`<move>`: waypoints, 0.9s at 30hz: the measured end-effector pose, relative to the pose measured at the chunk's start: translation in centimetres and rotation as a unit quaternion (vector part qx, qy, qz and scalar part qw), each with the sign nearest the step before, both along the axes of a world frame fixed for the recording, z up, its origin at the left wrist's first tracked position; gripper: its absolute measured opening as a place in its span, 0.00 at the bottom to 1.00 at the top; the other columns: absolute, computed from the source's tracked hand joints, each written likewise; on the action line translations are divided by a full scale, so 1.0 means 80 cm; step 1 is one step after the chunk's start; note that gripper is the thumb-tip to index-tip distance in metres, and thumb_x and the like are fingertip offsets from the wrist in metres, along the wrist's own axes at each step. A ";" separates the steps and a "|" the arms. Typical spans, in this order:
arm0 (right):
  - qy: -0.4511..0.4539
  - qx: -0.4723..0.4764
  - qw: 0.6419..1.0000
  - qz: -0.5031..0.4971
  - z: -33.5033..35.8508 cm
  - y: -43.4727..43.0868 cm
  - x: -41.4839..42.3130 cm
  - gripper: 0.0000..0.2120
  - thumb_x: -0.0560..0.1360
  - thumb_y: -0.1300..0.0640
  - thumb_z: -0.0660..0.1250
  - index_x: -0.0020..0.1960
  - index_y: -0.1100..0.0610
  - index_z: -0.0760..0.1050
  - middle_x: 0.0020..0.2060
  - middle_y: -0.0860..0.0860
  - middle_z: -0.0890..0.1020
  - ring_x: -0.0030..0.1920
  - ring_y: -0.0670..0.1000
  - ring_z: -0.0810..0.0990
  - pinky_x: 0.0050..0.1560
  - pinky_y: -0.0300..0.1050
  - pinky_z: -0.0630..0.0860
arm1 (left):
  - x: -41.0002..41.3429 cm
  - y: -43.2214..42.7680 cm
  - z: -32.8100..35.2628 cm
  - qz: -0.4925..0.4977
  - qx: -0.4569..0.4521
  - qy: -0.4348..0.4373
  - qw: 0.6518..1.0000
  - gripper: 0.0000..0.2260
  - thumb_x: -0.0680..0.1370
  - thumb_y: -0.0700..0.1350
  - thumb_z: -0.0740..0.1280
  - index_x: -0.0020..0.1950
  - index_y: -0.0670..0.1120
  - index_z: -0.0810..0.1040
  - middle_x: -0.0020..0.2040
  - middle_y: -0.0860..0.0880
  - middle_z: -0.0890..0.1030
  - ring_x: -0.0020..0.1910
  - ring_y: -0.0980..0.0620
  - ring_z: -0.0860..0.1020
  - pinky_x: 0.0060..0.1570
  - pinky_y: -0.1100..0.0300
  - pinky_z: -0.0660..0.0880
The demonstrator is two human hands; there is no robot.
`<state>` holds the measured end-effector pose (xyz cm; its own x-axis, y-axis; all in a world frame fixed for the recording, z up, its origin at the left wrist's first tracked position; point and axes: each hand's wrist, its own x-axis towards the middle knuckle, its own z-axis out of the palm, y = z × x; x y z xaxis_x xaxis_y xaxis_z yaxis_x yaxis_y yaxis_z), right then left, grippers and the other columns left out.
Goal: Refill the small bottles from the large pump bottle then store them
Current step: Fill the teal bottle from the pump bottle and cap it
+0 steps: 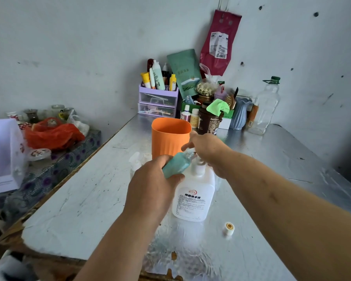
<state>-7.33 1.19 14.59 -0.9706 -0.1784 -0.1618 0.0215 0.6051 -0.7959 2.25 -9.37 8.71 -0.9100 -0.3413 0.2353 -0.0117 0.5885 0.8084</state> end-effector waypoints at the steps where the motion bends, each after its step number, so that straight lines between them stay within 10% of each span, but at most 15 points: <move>1: 0.001 0.000 1.000 0.005 0.001 0.000 0.001 0.25 0.84 0.50 0.47 0.58 0.62 0.79 0.35 0.47 0.75 0.35 0.45 0.70 0.32 0.40 0.62 | 0.000 0.000 0.001 0.000 -0.001 0.002 1.000 0.17 0.74 0.51 0.72 0.62 0.56 0.77 0.52 0.55 0.83 0.49 0.53 0.81 0.51 0.50 0.78; 6: 0.070 0.063 0.995 0.041 -0.001 -0.001 -0.006 0.20 0.83 0.58 0.48 0.65 0.67 0.72 0.61 0.66 0.76 0.39 0.53 0.70 0.33 0.40 0.65 | -0.002 0.001 0.002 -0.001 0.002 0.005 1.000 0.16 0.74 0.51 0.72 0.62 0.56 0.77 0.52 0.56 0.83 0.49 0.54 0.80 0.51 0.50 0.79; 27: 0.107 0.134 0.982 0.076 -0.010 0.000 -0.012 0.18 0.82 0.62 0.50 0.67 0.65 0.69 0.63 0.66 0.74 0.49 0.54 0.67 0.54 0.50 0.70 | 0.002 0.003 0.002 0.000 -0.006 -0.004 1.000 0.17 0.75 0.51 0.72 0.63 0.55 0.77 0.54 0.56 0.82 0.50 0.54 0.81 0.52 0.51 0.79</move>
